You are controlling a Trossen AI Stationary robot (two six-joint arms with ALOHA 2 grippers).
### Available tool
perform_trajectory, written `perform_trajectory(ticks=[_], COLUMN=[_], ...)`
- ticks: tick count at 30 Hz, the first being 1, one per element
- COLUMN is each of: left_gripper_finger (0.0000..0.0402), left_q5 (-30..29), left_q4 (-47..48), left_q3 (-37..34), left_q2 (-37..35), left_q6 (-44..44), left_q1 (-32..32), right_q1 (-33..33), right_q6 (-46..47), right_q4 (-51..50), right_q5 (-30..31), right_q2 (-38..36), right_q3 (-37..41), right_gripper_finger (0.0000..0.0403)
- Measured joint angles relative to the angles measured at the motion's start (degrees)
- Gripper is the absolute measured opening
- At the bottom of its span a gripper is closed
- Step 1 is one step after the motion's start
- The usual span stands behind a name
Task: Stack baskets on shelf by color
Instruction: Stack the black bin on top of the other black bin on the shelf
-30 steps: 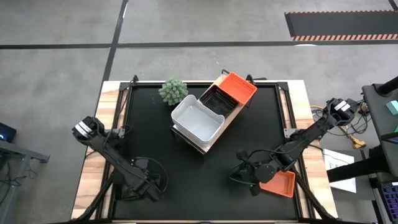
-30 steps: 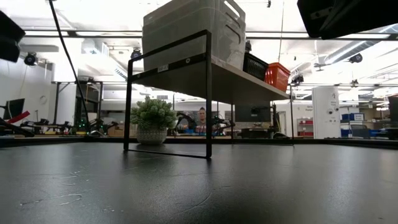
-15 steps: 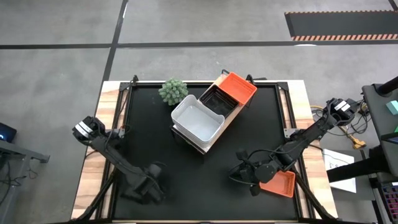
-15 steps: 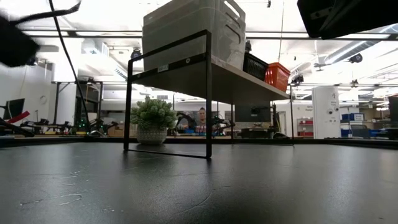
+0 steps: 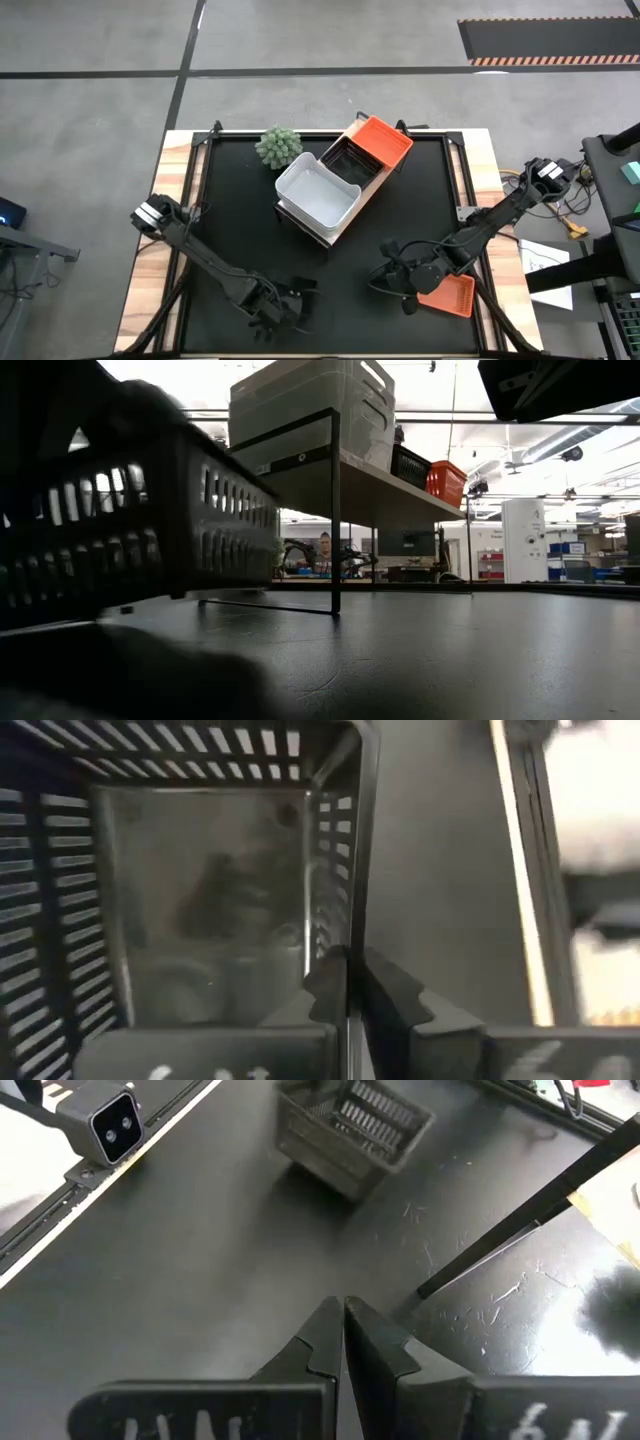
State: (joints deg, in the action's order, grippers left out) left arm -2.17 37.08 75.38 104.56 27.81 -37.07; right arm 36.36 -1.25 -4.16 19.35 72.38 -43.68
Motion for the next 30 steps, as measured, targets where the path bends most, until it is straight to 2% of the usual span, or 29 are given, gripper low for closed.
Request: perform_trajectory(ticks=[2,7,12,14,18,24,30], left_gripper_finger=[0.0001,0.0001,0.0001,0.0003,0.0034,0.0091,0.0106], left_q5=[-0.1,-0.5,-4.1,-4.8,-5.5,-7.2,-10.5], left_q4=[2.3,2.9,3.0,3.0,4.5,6.1,5.9], left_q3=[1.9,4.4,4.7,4.7,4.5,4.2,5.1], left_q2=[1.0,2.4,2.6,2.6,2.6,2.6,1.4], left_q6=[-6.5,-15.3,-17.8,-18.5,-23.0,-24.2,-23.8], left_q1=[0.4,1.6,2.9,3.4,3.4,3.4,2.9], right_q1=[0.0,0.0,0.0,0.0,0.0,0.0,-1.6], right_q6=[0.1,0.1,3.2,3.7,4.7,3.8,1.2], right_q4=[0.0,0.2,1.2,2.4,5.7,10.9,14.4], right_q5=[0.0,0.0,-0.5,-2.9,-5.9,-5.9,-5.9], right_q2=[0.0,0.0,0.0,0.0,0.1,0.1,0.1], right_q3=[0.0,0.0,0.0,0.0,0.0,0.0,0.0], right_gripper_finger=[0.0009,0.0009,0.0010,0.0016,0.0046,0.0109,0.0153])
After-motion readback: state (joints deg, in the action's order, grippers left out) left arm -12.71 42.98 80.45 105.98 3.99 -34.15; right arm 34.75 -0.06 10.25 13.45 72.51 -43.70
